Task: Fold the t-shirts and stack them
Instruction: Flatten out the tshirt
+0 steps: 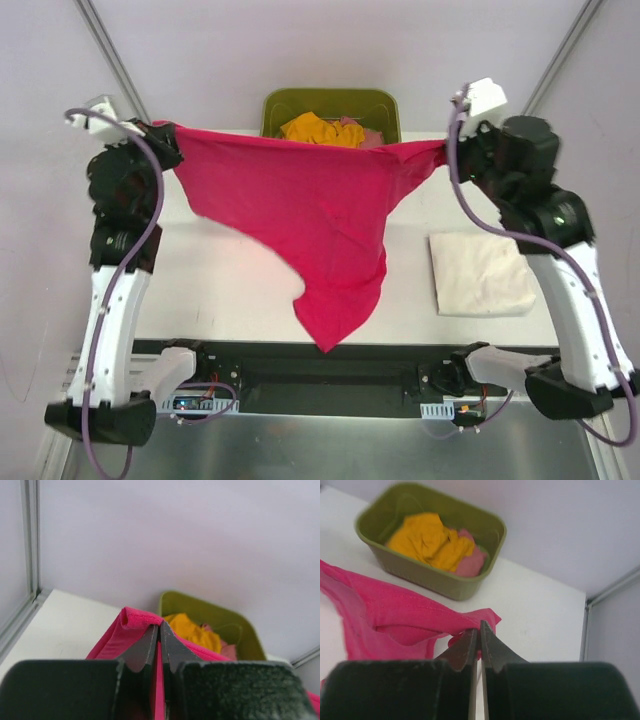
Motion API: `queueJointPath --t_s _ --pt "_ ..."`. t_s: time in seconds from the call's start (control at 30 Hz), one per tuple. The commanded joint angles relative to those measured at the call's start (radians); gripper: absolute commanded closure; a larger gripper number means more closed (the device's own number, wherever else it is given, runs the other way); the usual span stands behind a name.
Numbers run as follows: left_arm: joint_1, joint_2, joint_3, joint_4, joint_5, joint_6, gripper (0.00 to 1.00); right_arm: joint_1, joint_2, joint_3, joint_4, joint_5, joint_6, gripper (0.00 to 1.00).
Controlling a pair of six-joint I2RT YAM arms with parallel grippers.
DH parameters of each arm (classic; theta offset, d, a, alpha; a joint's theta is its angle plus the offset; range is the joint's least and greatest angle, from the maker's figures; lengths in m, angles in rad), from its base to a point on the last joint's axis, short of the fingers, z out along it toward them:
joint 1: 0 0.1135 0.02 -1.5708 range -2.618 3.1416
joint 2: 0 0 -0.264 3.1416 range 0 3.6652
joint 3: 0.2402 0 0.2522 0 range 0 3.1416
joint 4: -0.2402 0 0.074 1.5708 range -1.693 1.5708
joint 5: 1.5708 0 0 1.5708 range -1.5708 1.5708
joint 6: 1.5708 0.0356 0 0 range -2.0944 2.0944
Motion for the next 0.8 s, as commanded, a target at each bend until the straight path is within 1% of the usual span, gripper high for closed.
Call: queueJointPath --t_s 0.0,0.07,0.1,0.17,0.33,0.5,0.67,0.73,0.77 --pt "0.011 -0.153 0.097 0.020 0.046 0.030 1.00 -0.003 -0.147 0.145 -0.009 -0.129 -0.036 0.95" --pt "0.011 -0.186 0.126 0.015 0.060 0.037 1.00 -0.005 -0.172 0.184 -0.009 -0.131 -0.030 0.95" --pt "0.011 -0.209 0.161 0.015 0.076 0.044 1.00 -0.003 -0.191 0.205 -0.010 -0.173 -0.028 0.97" --pt "0.011 -0.231 0.195 -0.017 0.102 0.049 1.00 -0.003 -0.208 0.253 -0.007 -0.187 -0.019 0.98" --pt "0.011 -0.282 0.307 -0.031 0.180 0.064 1.00 -0.005 -0.268 0.365 -0.039 -0.249 -0.002 0.98" --pt "0.011 -0.318 0.399 -0.037 0.266 0.048 1.00 -0.005 -0.365 0.349 -0.029 -0.266 0.019 0.98" --pt "0.011 -0.335 0.430 -0.040 0.405 -0.003 1.00 -0.005 -0.425 0.343 -0.041 -0.328 0.025 0.97" --pt "0.011 -0.329 0.423 -0.042 0.409 -0.006 1.00 -0.006 -0.414 0.342 -0.046 -0.303 0.015 0.97" --pt "0.011 -0.328 0.413 -0.043 0.398 -0.006 1.00 -0.005 -0.403 0.340 -0.058 -0.260 0.002 0.97"
